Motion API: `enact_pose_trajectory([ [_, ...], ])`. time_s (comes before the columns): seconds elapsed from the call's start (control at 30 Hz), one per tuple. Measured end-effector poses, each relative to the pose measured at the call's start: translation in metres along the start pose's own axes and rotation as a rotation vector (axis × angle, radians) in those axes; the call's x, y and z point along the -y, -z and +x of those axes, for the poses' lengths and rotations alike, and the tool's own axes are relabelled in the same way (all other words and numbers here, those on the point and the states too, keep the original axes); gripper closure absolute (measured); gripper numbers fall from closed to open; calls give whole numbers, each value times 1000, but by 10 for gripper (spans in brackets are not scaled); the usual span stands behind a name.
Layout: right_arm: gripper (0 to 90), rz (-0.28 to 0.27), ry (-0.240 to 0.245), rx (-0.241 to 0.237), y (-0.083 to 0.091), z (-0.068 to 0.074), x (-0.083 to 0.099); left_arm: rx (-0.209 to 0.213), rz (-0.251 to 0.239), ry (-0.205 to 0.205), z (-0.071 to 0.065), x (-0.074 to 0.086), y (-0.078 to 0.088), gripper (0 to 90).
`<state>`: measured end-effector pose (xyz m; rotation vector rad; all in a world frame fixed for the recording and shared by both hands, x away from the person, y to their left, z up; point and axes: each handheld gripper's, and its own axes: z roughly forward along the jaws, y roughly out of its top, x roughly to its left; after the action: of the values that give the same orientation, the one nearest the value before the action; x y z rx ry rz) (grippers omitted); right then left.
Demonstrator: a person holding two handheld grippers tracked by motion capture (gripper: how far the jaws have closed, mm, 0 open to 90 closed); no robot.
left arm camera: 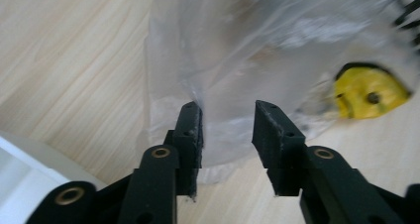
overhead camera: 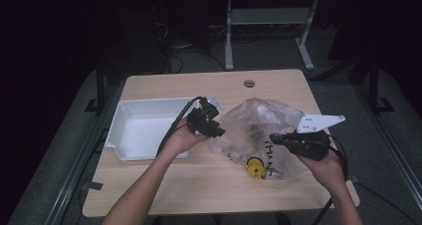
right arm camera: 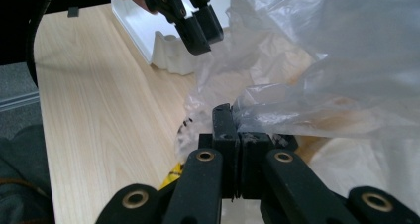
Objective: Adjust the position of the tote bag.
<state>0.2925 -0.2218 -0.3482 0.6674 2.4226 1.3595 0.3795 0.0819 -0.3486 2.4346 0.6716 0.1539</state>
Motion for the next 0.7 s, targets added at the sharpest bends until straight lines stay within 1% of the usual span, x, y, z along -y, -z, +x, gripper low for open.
enact_pose_trajectory([
  [0.03, 885, -1, -2, -1, -5, 0, -1, -2, -5, -3, -1, -1, 3, 583],
  [0.07, 885, -1, -2, -1, -5, 0, -1, 1, -13, -8, -3, -2, 7, 583],
  [0.1, 884, -5, -4, -5, -10, 0, -2, 6, -29, -15, -5, -4, 13, 567],
  [0.13, 884, -5, -4, -5, -10, 0, -2, 6, -29, -15, -5, -4, 13, 556],
  [0.17, 884, -10, -8, -11, -12, 0, -2, 6, -40, -17, -7, -6, 16, 556],
  [0.2, 884, -19, -12, -23, -16, 1, -2, 4, -48, -30, -9, -7, 19, 536],
  [0.23, 884, -26, -18, -33, -18, 2, -2, 13, -69, -37, -12, -10, 24, 528],
  [0.27, 884, -26, -18, -33, -18, 2, -2, 13, -69, -37, -12, -10, 24, 518],
  [0.3, 884, -19, -18, -44, -23, 3, -2, 14, -73, -48, -14, -12, 27, 498],
  [0.33, 884, -19, -18, -44, -23, 3, -2, 18, -83, -48, -17, -14, 29, 498],
  [0.37, 884, -16, -17, -53, -27, 5, -2, 22, -89, -55, -20, -15, 30, 489],
  [0.4, 884, -16, -17, -53, -27, 5, -2, 29, -93, -64, -22, -16, 32, 489],
  [0.47, 884, -12, -14, -60, -33, 7, -2, 34, -105, -76, -27, -19, 34, 476],
  [0.5, 884, -12, -14, -60, -33, 7, -2, 38, -101, -91, -29, -20, 36, 476],
  [0.63, 884, -16, -28, -76, -39, 7, 0, 51, -127, -113, -37, -26, 40, 458],
  [0.7, 884, -16, -33, -81, -44, 7, 1, 61, -143, -117, -40, -28, 42, 450],
])
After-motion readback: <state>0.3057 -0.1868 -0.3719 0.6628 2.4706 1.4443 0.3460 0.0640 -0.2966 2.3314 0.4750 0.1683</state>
